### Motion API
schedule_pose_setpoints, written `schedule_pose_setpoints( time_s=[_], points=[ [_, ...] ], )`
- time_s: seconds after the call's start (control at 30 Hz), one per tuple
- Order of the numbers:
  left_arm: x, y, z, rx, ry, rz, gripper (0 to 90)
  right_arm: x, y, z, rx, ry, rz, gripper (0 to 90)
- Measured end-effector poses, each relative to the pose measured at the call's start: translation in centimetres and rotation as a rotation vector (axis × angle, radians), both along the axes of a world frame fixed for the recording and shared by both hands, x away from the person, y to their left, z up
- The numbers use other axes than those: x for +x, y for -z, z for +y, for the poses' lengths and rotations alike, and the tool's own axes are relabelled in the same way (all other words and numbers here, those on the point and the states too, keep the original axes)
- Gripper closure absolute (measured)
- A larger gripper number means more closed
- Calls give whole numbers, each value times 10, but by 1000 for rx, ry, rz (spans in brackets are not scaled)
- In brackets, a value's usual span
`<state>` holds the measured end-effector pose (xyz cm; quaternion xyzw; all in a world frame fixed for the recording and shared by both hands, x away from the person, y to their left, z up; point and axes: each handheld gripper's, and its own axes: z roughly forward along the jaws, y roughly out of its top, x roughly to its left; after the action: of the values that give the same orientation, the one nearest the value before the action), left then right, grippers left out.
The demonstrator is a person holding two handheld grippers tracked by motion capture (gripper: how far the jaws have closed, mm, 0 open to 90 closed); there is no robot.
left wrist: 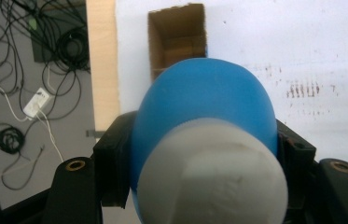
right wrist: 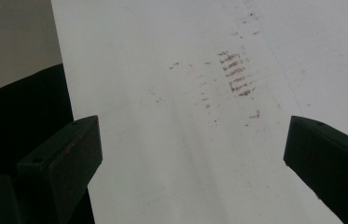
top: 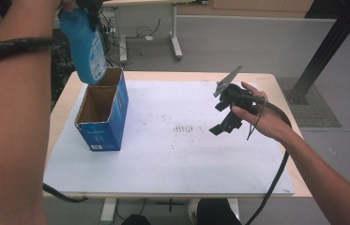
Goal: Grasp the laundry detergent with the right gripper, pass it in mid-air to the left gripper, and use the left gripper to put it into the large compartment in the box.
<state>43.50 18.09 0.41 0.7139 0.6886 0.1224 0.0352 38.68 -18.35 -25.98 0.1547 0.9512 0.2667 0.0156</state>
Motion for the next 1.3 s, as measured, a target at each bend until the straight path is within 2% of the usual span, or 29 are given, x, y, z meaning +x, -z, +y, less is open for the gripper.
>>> schedule_pose_setpoints(
  time_s=[0.2, 0.63, 0.8, 1.3],
  points=[
    [2, -1, 11, -27, -59, -5, 368, -1, -3, 0, -3, -4, -4, 43],
    [10, 10, 18, -39, -89, -11, 368, 0, -7, -4, -10, 1, -13, 43],
    [14, 22, 23, -58, -100, -7, 368, 1, -5, -5, -14, -2, -18, 43],
    [24, 69, 32, -60, -98, 36, 369, 4, -3, -4, -32, -3, -25, 45]
  ],
)
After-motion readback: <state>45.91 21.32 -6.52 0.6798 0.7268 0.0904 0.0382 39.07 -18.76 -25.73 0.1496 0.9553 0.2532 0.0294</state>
